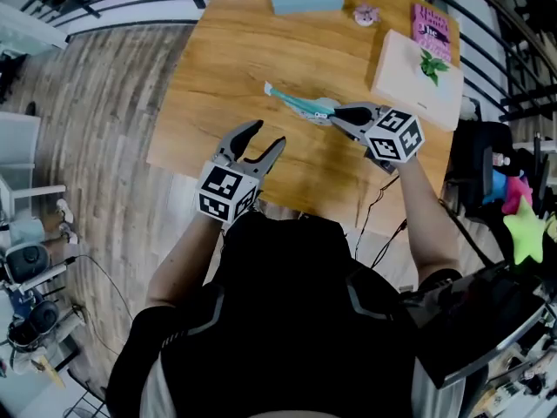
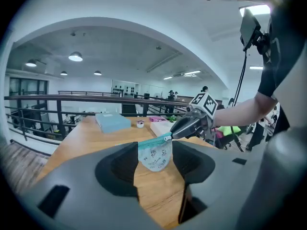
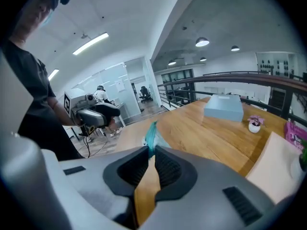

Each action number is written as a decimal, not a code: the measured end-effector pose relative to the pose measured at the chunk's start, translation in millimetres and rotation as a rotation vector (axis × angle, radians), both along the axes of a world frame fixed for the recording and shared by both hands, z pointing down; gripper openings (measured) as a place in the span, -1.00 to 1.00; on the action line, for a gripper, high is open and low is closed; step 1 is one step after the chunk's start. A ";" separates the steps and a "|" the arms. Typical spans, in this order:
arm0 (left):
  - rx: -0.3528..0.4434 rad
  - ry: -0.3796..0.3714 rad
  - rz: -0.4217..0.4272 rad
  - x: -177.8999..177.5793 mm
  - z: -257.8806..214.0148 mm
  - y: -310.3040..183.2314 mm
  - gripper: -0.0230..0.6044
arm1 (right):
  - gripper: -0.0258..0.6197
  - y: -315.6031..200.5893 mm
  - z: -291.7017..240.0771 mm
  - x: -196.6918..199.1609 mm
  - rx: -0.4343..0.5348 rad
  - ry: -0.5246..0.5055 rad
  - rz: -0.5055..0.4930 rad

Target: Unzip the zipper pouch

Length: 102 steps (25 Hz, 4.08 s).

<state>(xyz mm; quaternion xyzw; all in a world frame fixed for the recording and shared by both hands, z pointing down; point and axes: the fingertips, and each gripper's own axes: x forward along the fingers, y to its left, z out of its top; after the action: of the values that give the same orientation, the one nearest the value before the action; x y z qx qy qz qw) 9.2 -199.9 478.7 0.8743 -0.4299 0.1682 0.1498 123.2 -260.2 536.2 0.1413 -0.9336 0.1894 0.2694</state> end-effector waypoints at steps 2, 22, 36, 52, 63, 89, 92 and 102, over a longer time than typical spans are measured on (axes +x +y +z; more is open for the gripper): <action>0.019 0.006 0.043 3.1 -7.9 -3.6 -0.16 | -0.77 4.8 -14.1 -2.1 0.000 -0.007 0.038; 0.116 0.128 0.367 57.7 -79.1 -10.8 -0.36 | -0.77 46.9 -123.2 -21.4 0.038 -0.095 0.333; 0.105 0.130 0.330 51.1 -84.8 -13.9 -0.62 | -0.77 43.3 -127.2 -38.1 0.105 -0.037 0.318; 0.071 0.191 0.299 48.1 -84.4 -1.1 -0.78 | -0.77 52.7 -128.0 -45.3 0.086 -0.077 0.242; 0.017 0.214 0.241 34.9 -81.7 -4.9 -0.82 | -0.78 56.0 -125.2 -55.7 0.078 -0.079 0.182; 0.036 0.120 0.050 -37.5 -76.4 -50.1 -0.83 | -0.78 38.7 -116.4 -53.0 0.030 -0.103 0.184; 0.030 0.131 0.015 -45.7 -75.8 -56.7 -0.83 | -0.78 35.7 -115.1 -46.9 0.028 -0.099 0.191; 0.025 0.121 -0.056 -68.0 -71.0 -71.9 -0.83 | -0.78 28.5 -106.9 -25.3 0.010 -0.091 0.234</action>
<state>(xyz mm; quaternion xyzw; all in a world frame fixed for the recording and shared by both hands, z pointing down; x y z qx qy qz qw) -58.8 -271.8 407.8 0.8723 -0.4465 0.1055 0.1692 97.9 -231.7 429.3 0.2418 -0.9229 0.2210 0.2021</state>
